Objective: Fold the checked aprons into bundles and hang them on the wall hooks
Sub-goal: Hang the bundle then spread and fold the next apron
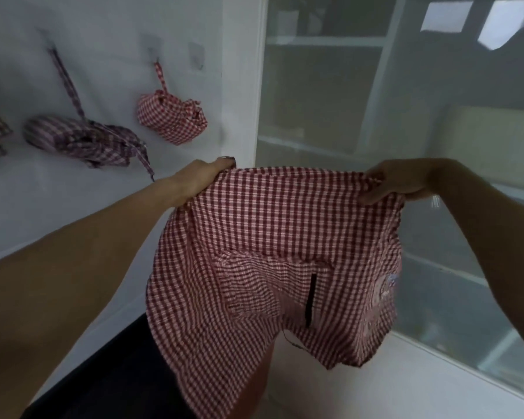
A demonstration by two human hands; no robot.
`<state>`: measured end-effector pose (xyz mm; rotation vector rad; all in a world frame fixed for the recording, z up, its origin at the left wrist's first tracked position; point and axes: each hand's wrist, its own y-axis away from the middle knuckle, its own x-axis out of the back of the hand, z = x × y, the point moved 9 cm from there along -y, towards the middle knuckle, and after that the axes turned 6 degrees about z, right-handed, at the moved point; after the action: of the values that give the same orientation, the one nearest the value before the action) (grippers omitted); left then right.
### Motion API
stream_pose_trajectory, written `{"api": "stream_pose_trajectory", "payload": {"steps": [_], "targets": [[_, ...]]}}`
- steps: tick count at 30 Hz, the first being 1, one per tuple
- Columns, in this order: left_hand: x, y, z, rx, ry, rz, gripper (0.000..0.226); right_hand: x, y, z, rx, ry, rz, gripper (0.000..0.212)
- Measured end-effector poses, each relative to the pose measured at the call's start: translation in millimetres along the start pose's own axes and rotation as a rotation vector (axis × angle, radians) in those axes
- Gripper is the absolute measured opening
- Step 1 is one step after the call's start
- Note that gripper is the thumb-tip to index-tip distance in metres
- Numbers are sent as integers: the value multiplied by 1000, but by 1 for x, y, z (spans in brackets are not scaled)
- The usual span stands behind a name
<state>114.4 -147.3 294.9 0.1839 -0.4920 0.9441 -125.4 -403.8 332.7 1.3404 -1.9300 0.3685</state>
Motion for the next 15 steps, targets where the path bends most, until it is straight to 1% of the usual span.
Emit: {"api": "stream_pose_trajectory", "payload": {"steps": [1,2,3,4,5,6,8,9,11,12,13,14,15], "targets": [[2,2,-6,20,-121,-51,74,3,-4,-4,23,50,56,31],[2,4,-15,45,-272,-114,90,3,-6,-11,59,63,104,20],[2,7,-22,70,-407,-168,107,2,-9,-15,92,40,135,15],[2,10,-28,93,-508,-207,120,-6,-11,-20,111,-11,129,12],[0,13,-31,108,-559,-224,126,-15,-14,-23,115,-58,107,12],[-5,17,-29,99,-542,-225,129,-27,-17,-26,117,-81,76,13],[-23,24,-11,7,-332,-222,132,-50,-29,-31,140,-2,40,13],[-35,29,2,-60,-218,-231,130,-62,-35,-38,171,73,35,19],[-59,41,24,-185,-115,-274,117,-86,-40,-57,245,217,27,26],[-71,46,32,-227,-114,-299,104,-97,-42,-66,280,280,23,25],[-80,51,38,-254,-127,-331,87,-106,-43,-75,314,326,20,22],[-88,54,42,-265,-163,-362,68,-115,-42,-82,343,359,13,15],[-93,57,43,-276,-214,-390,54,-122,-40,-86,362,370,-4,10]]}}
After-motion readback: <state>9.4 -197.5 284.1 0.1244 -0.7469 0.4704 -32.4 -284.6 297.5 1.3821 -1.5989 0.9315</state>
